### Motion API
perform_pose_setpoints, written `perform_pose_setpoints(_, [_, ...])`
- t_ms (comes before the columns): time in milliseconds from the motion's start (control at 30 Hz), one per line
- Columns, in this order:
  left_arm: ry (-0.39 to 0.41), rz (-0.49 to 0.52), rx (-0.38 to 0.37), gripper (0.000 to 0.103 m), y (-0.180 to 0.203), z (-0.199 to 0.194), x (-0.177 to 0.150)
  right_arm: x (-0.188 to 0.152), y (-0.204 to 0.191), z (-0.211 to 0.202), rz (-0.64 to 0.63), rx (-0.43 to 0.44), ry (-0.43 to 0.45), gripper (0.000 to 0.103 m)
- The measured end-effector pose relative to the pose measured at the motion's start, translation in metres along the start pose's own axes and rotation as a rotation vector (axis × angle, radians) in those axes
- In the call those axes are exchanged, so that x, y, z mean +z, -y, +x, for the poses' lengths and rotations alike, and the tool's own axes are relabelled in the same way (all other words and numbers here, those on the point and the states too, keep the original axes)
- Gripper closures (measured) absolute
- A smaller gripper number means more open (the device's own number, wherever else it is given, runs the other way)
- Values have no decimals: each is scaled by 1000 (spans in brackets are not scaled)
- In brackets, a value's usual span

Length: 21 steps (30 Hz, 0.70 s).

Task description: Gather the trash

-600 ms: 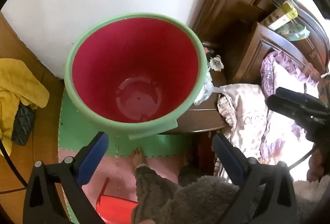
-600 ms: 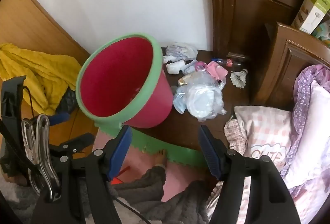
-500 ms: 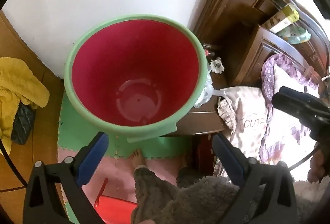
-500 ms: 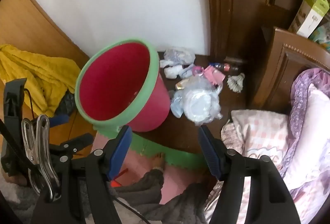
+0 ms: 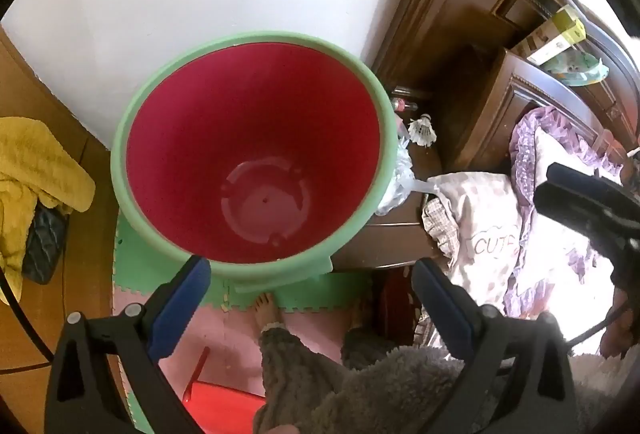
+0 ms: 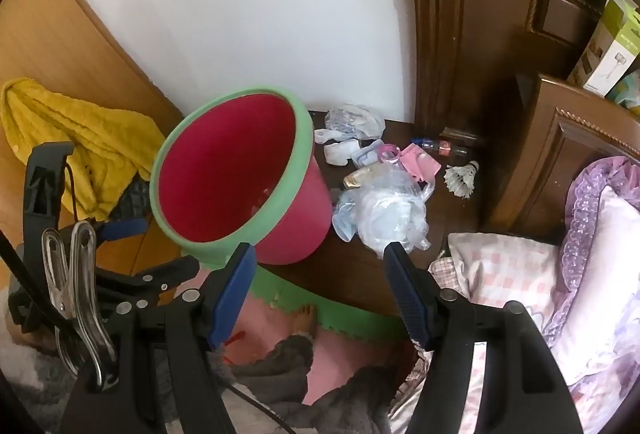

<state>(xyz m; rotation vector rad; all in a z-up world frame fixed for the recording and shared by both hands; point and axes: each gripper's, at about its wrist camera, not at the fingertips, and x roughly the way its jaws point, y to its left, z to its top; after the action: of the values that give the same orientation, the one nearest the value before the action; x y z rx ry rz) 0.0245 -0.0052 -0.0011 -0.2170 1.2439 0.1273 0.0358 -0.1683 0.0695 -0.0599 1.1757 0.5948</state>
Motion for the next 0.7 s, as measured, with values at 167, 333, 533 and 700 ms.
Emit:
perform_pose_setpoints(167, [-14,-24,12,0,-4,2,3,8,1,2,6,-21,0,35])
perform_pose_setpoints(333, [-12,-27,20,0,-9,5,9,11,5,3,8,-44,1,35])
perform_pose_setpoints(533, [-9,-19,28,0,-6,5,12,19,12,6,25,-55,3,35])
perform_pose_setpoints(700, [3,-11,43,0,-3,3,14,22,13,7,22,-49,1,35])
